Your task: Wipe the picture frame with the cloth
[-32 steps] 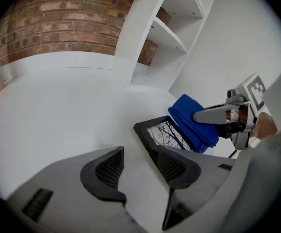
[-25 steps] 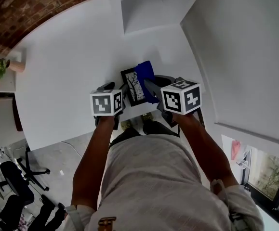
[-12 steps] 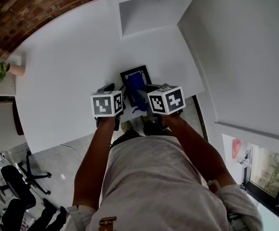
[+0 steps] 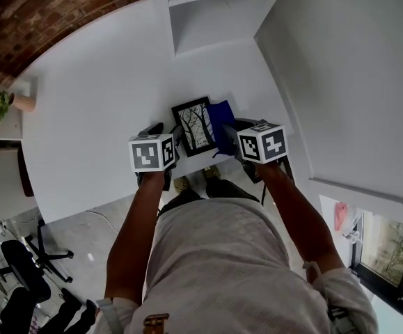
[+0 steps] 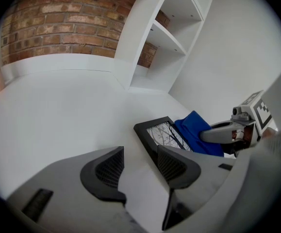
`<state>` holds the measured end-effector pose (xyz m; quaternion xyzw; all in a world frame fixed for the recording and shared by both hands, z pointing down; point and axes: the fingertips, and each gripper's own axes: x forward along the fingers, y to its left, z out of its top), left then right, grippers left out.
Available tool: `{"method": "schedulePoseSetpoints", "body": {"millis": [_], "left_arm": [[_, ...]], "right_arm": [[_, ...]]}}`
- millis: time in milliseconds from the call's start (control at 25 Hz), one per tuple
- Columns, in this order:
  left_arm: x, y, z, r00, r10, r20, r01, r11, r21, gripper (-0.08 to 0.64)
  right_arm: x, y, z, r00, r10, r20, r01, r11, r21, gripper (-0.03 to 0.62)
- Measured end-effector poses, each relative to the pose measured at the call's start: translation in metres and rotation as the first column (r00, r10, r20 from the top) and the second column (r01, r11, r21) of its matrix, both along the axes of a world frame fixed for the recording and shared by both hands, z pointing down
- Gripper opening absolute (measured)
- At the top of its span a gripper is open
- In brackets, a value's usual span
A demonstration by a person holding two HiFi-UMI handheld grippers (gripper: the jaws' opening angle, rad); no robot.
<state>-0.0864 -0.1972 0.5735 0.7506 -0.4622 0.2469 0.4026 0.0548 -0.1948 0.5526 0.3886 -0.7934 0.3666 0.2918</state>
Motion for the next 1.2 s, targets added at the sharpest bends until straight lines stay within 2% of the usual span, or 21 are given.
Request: {"method": "schedulePoseSetpoints", "body": {"millis": [240,400,560,640,760,920,1080,1200], "left_arm": [[0.001,-0.001,0.001,1.0,-0.005,0.0,0.005,1.0,0.006,0.212],[-0.001,-0.005,-0.011,1.0,-0.01,0.005,0.009,0.999,0.036,0.212],[-0.007,-0.017,-0.05,0.999,-0.034,-0.032,0.038,0.99,0.133,0.212],[-0.01,-0.026,-0.081,0.997,-0.045,-0.064,0.058,0.975,0.215,0.212],[-0.009,-0.036,-0.136,0.99,-0.009,-0.14,0.061,0.924,0.377,0.208],[-0.007,-0.037,-0.205,0.98,0.074,-0.184,0.047,0.815,0.578,0.193],[-0.007,-0.029,-0.254,0.979,0.115,-0.167,0.039,0.702,0.711,0.17],[-0.003,-0.021,-0.284,0.979,0.136,-0.152,0.031,0.639,0.769,0.144]], "right_arm": [[0.008,-0.004,-0.014,0.999,0.003,0.035,-0.004,1.0,0.028,0.051],[-0.006,-0.012,-0.046,0.996,-0.046,0.08,0.037,0.993,0.11,0.051],[-0.023,-0.024,-0.092,0.985,-0.108,0.138,0.073,0.968,0.238,0.051],[-0.032,-0.031,-0.118,0.976,-0.141,0.164,0.084,0.946,0.312,0.051],[-0.041,-0.038,-0.156,0.962,-0.186,0.198,0.087,0.903,0.421,0.051],[-0.05,-0.043,-0.203,0.936,-0.238,0.259,0.065,0.84,0.539,0.051],[-0.057,-0.042,-0.242,0.906,-0.301,0.298,0.044,0.767,0.64,0.052],[-0.063,-0.035,-0.265,0.885,-0.358,0.298,0.04,0.694,0.718,0.051]]}}
